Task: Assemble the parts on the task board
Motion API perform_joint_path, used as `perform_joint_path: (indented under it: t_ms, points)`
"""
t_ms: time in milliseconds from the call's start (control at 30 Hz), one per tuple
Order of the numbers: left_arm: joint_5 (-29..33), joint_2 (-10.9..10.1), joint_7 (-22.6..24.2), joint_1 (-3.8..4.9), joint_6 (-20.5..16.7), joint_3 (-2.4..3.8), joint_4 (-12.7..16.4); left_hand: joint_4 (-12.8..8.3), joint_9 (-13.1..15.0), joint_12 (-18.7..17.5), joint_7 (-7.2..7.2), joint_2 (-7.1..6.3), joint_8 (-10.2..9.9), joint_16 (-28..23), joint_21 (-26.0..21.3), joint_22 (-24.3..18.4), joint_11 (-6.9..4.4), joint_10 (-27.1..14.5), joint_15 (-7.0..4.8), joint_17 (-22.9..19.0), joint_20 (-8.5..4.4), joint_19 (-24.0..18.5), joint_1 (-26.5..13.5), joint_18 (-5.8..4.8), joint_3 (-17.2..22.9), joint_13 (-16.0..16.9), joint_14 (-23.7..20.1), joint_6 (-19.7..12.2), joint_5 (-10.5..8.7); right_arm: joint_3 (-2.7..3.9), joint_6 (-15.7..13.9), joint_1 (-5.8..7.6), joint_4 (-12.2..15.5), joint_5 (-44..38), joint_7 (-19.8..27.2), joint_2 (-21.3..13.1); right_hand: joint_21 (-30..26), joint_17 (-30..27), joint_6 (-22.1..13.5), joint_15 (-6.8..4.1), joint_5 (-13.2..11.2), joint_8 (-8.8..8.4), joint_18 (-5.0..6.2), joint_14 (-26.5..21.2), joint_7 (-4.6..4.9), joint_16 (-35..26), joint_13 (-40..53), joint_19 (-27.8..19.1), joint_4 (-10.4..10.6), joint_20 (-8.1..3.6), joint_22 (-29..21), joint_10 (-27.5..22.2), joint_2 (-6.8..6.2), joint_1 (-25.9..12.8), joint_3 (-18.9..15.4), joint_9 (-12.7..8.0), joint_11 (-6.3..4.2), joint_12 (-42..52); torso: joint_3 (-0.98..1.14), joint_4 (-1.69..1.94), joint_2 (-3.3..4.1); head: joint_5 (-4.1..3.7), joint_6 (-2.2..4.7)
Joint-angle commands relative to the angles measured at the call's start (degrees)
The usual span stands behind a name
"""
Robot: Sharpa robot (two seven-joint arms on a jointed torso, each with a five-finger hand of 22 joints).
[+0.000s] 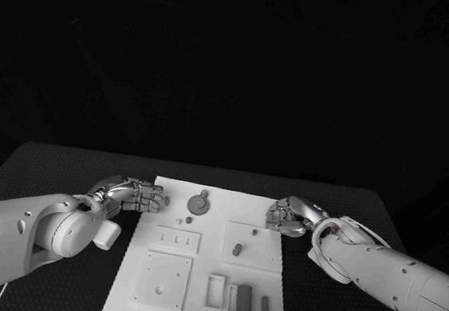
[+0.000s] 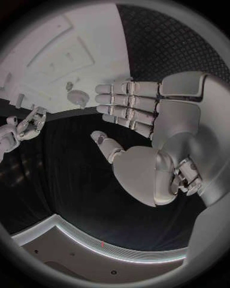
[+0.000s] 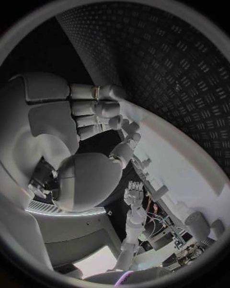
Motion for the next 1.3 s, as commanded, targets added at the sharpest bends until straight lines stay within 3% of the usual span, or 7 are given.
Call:
perform_joint_path:
  t_ms: [33,333,733,933,1067,1133,1300]
  points:
    - [-0.23,0.07,0.58,0.02,0.98,0.06,0.12,0.08,-0.02,-0.05,0.13,0.40,0.02,-0.25,-0.30,0.09,0.20,0.15,0.25,0.07,0.21,0.26,-0.30,0.26,-0.38,0.06,0.14,0.12,0.22,0.01,-0.39,-0.05,-0.09,-0.67,-0.34,0.11,0.38,-0.13,2.65,-0.76,0.30,0.87,2.79,0.05,0.73,0.33,-0.14,0.39,-0.63,-0.38,0.87,0.19,1.01,-0.12,-0.01,0.47,-0.70,0.32,0.00,0.00,0.00,0.03,-0.05]
    - [-0.23,0.02,0.62,0.02,1.07,0.06,0.16,0.08,-0.02,-0.07,0.12,0.40,0.01,-0.27,-0.32,0.10,0.19,0.17,0.24,0.10,0.22,0.26,-0.31,0.27,-0.38,0.07,0.16,0.14,0.22,0.01,-1.48,-0.06,-0.15,-0.98,-0.23,0.26,0.80,-0.22,5.40,-1.77,0.34,2.17,2.79,0.81,-0.44,0.64,-0.41,0.97,-1.94,-0.80,0.87,1.12,2.86,0.27,0.33,1.65,-1.80,0.47,0.01,-0.03,0.00,-0.02,-0.15]
    - [-1.73,-0.14,0.85,0.02,2.38,0.07,0.45,0.11,0.03,-0.05,0.09,0.17,0.07,-0.26,-0.37,0.17,0.17,0.38,0.25,0.28,0.22,0.30,-0.41,0.30,-0.46,0.13,0.42,0.37,0.22,0.05,-3.15,-0.05,0.03,-0.97,0.46,0.45,0.94,-0.26,5.73,-2.06,0.36,2.26,2.79,0.96,-0.64,0.69,-0.57,0.98,-3.70,-1.07,0.87,1.39,5.73,1.36,0.94,2.34,-2.03,0.38,0.01,-0.06,0.00,-0.01,-0.21]
    - [-3.24,-0.47,1.81,0.05,1.95,0.09,1.23,0.11,0.23,0.18,-0.35,0.38,0.49,0.05,-0.24,0.46,-0.12,1.14,0.32,0.74,0.22,0.68,-0.22,0.47,-0.29,0.35,1.42,1.42,0.26,0.34,-3.27,0.15,0.24,-1.26,0.04,0.51,0.96,-0.26,5.76,-2.05,0.36,2.28,2.79,0.94,-0.64,0.68,-0.58,0.90,-3.92,-1.14,0.89,1.38,5.89,1.89,1.04,2.48,-2.03,0.36,-0.02,-0.02,-0.01,0.00,-0.15]
    - [-5.06,-0.89,0.91,0.22,2.38,0.30,1.98,0.28,0.44,0.40,-0.92,0.36,1.05,-0.06,-0.23,0.79,-0.41,1.86,0.46,1.08,0.33,0.73,-0.61,0.62,-0.44,0.60,1.68,2.95,0.26,0.46,-3.22,1.30,0.90,-1.94,-0.40,0.57,1.03,-0.25,5.81,-2.05,0.31,2.29,2.79,0.96,-0.64,0.71,-0.57,0.85,-3.93,-1.20,0.93,1.40,5.21,2.30,0.87,2.64,-2.03,0.38,-0.03,0.08,-0.06,-0.02,-0.09]
    - [-6.88,-1.04,-0.42,0.57,3.45,1.06,2.27,0.62,0.53,0.61,-1.20,0.12,1.32,-0.20,-0.26,0.94,-0.62,2.42,0.56,1.22,0.44,0.68,-1.36,0.69,-0.76,0.78,1.68,3.79,0.25,0.47,-3.08,2.13,1.72,-2.53,-0.74,0.39,1.06,-0.25,5.84,-2.05,0.30,2.30,2.79,0.97,-0.64,0.71,-0.58,0.85,-3.88,-1.21,0.93,1.42,4.99,2.32,0.77,2.69,-2.03,0.38,0.01,0.03,-0.07,0.17,-0.03]
    - [-11.98,-1.85,-4.98,1.91,5.12,1.40,4.34,1.65,0.53,1.16,-1.36,-1.05,1.49,-0.24,-0.17,1.38,-1.27,3.80,0.44,1.67,0.39,0.85,-3.51,0.93,-1.61,1.31,2.12,5.01,0.21,0.55,-2.26,4.45,4.51,-3.82,-1.95,0.14,1.09,-0.25,5.90,-2.05,0.29,2.31,2.79,0.99,-0.66,0.73,-0.58,0.86,-3.83,-1.21,0.93,1.45,4.65,2.31,0.63,2.76,-2.04,0.39,-0.05,-0.01,-0.09,0.43,0.35]
